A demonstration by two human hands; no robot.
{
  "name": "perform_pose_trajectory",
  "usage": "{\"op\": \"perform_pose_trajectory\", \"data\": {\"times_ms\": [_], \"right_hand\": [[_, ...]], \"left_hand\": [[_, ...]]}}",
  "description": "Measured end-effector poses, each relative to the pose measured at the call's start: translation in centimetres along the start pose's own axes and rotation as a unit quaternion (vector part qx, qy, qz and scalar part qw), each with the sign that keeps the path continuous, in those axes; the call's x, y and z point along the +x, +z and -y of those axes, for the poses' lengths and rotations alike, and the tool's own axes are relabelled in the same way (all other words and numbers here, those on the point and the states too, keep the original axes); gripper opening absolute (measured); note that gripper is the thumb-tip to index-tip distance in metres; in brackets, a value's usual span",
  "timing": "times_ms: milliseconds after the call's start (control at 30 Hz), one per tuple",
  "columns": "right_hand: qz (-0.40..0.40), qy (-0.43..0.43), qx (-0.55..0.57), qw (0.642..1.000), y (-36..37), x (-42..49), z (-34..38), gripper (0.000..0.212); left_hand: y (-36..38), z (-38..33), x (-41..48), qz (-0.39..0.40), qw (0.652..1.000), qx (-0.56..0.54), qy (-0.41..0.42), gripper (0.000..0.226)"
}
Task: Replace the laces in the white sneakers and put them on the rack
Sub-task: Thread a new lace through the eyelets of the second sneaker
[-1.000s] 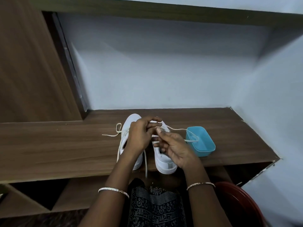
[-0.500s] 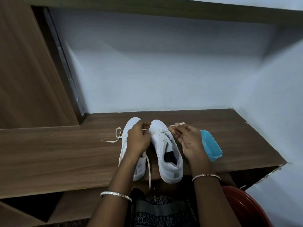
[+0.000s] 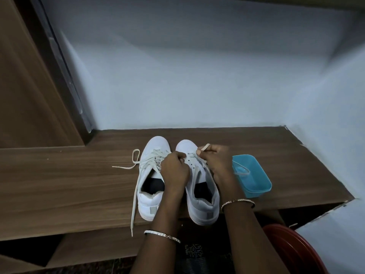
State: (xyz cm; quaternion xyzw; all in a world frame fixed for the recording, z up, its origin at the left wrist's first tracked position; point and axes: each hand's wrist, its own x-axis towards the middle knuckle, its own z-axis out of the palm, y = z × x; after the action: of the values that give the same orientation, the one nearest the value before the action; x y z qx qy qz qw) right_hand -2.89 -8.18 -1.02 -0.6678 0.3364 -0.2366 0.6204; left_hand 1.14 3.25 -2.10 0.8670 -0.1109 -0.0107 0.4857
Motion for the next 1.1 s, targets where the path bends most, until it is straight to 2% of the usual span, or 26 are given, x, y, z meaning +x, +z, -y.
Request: {"op": "perform_pose_trajectory", "data": {"times_ms": [167,267,367,533,667,867,1100], "right_hand": [[0.044,-0.034,-0.11,0.992,1.2,0.8,-1.5,0.003],[0.031,-0.065,-0.162,0.984,1.4,1.1,-2.3,0.012],[0.007,-0.09,-0.187,0.978,1.4,1.0,-2.4,0.012],[-0.01,-0.085,-0.137,0.987,1.2,0.8,-2.8,0.024],[-0.037,-0.077,-0.104,0.991,1.3,0.7,-3.0,0.009],[0.033,-0.071,-0.026,0.997,1.2,0.7,-3.4,0.011],[0.061,0.028,0.065,0.996,1.4,0.9,-3.5,0.018]], "left_hand": [[0.8,0.9,0.5,-0.03,0.999,-0.016,0.004,0.024],[1.1,1.7,0.3,-0.04,0.998,-0.016,0.04,0.021],[1.3,2.0,0.2,-0.043,0.998,-0.006,0.051,0.021],[1.3,1.8,0.2,-0.039,0.998,0.012,0.052,0.02],[1.4,1.9,0.0,-0.043,0.998,0.012,0.053,0.019],[0.9,1.9,0.0,-0.04,0.999,-0.004,0.034,0.019],[0.4,1.8,-0.1,-0.028,0.999,-0.025,0.02,0.019]]}}
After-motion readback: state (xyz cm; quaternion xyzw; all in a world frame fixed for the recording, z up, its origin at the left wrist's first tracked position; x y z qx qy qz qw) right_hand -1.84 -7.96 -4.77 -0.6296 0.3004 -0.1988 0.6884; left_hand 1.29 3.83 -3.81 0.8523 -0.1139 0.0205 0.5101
